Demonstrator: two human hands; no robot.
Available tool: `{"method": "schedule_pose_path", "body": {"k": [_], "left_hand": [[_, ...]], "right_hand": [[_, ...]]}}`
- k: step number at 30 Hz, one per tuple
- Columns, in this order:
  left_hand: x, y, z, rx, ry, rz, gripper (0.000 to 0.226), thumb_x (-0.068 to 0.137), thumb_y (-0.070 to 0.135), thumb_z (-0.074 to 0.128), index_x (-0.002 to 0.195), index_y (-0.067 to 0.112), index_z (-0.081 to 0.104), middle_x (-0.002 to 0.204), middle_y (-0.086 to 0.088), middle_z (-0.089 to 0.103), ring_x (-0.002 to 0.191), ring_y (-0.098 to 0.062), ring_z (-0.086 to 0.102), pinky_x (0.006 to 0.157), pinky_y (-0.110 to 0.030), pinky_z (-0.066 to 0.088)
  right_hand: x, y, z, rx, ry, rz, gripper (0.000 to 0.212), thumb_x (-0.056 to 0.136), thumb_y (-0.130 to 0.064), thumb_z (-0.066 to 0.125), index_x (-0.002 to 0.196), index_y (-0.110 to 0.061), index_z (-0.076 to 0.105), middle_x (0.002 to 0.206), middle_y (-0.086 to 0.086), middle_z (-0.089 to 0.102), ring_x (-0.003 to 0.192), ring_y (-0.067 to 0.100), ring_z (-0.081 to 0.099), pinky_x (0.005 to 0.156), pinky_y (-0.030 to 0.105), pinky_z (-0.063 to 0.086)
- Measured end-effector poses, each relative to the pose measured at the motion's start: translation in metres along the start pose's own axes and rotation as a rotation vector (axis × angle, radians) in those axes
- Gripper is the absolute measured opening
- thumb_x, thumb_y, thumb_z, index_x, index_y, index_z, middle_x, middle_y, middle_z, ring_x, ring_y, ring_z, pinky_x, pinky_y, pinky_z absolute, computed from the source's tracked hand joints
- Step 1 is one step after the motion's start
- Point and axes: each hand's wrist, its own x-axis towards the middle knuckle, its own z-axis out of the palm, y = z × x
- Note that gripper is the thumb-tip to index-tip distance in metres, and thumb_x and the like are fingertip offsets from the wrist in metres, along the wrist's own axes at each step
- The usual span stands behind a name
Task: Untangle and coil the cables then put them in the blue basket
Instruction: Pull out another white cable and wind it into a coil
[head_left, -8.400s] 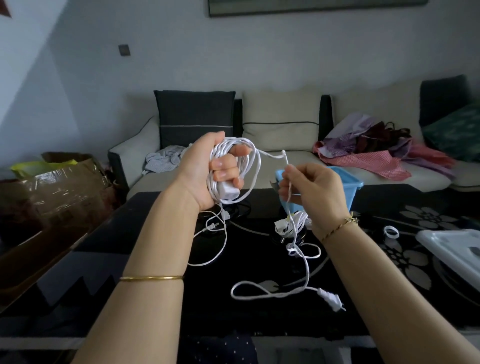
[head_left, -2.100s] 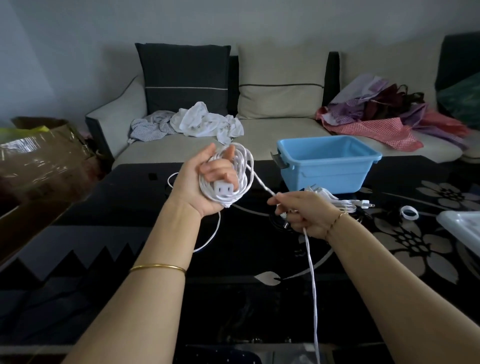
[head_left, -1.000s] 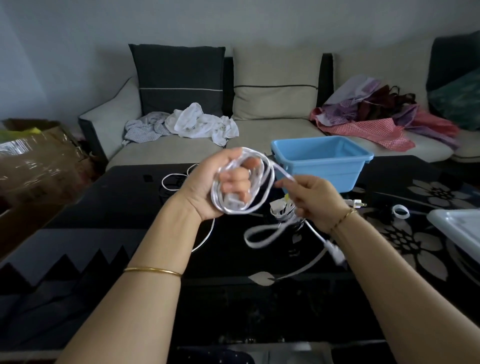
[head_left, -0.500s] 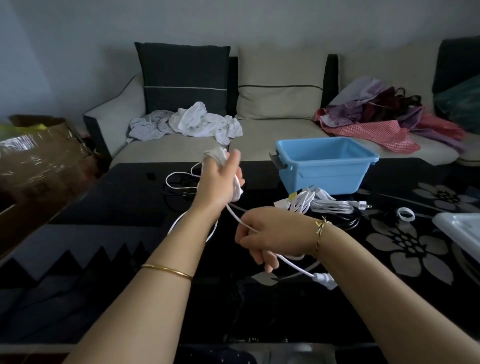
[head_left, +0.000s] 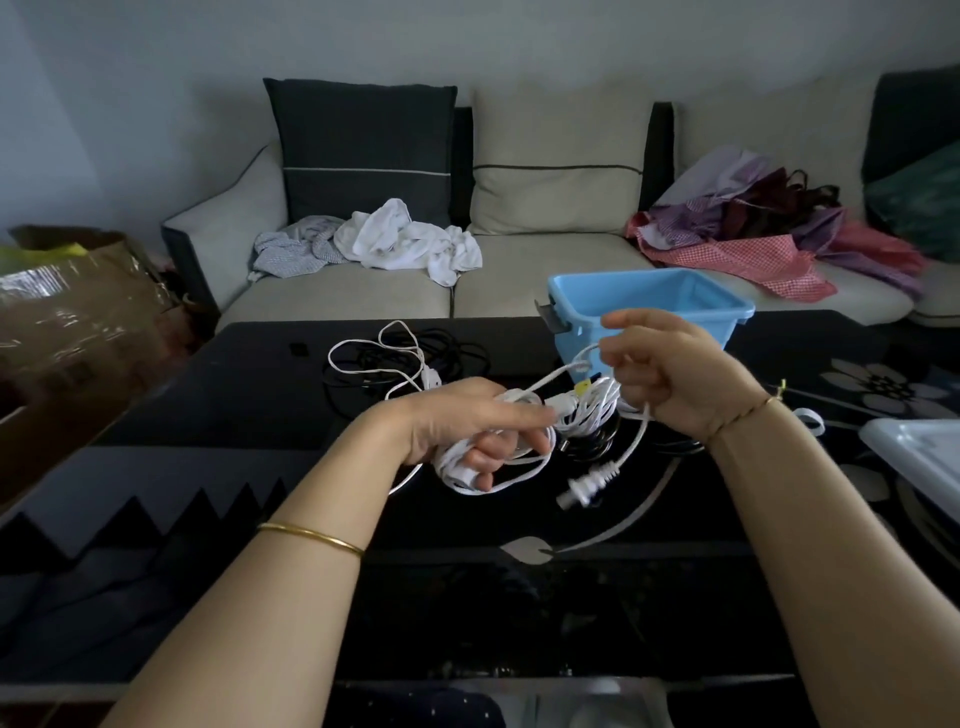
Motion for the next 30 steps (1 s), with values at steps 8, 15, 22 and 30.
{"method": "schedule_pose_path", "body": {"k": [8, 15, 22, 30], "left_hand": [[-0.004, -0.003, -0.024, -0.750, -0.367, 0.225, 0.023, 0.088, 0.024, 0.055, 0.082, 0.002, 0.060, 0.038, 0.008, 0.038, 0.035, -0.007, 0.027, 0.043, -0.020, 0.028], [-0.005, 0.005, -0.031, -1.200, -0.172, 0.419, 0.043, 0.095, 0.038, 0.048, 0.088, -0.002, 0.063, 0.043, 0.005, 0.043, 0.038, -0.006, 0.036, 0.051, -0.022, 0.048], [0.005, 0.012, -0.022, -0.908, 0.532, 0.364, 0.054, 0.098, 0.054, 0.034, 0.091, 0.004, 0.053, 0.044, 0.007, 0.036, 0.037, -0.006, 0.036, 0.066, -0.034, 0.056], [0.009, -0.001, 0.005, -0.186, 0.508, 0.271, 0.039, 0.101, 0.035, 0.041, 0.077, 0.009, 0.058, 0.061, 0.000, 0.056, 0.054, -0.009, 0.053, 0.050, -0.019, 0.044]], "right_hand": [[0.017, 0.033, 0.000, -0.286, 0.256, -0.184, 0.008, 0.083, -0.007, 0.067, 0.077, -0.013, 0.067, 0.062, 0.004, 0.057, 0.039, 0.006, 0.033, 0.037, 0.016, 0.028], [0.007, 0.057, 0.026, -0.731, 0.156, -0.281, 0.024, 0.092, -0.024, 0.057, 0.075, -0.016, 0.071, 0.054, -0.003, 0.053, 0.040, 0.001, 0.043, 0.043, 0.010, 0.032], [-0.038, 0.040, 0.069, -1.531, -0.316, -0.444, 0.023, 0.096, -0.026, 0.043, 0.105, -0.012, 0.058, 0.096, 0.008, 0.063, 0.091, 0.029, 0.059, 0.077, 0.035, 0.046], [-0.053, 0.006, 0.075, -1.351, -0.331, -0.633, 0.012, 0.086, -0.026, 0.060, 0.095, -0.027, 0.067, 0.094, -0.004, 0.066, 0.092, 0.018, 0.058, 0.077, 0.033, 0.046]]}}
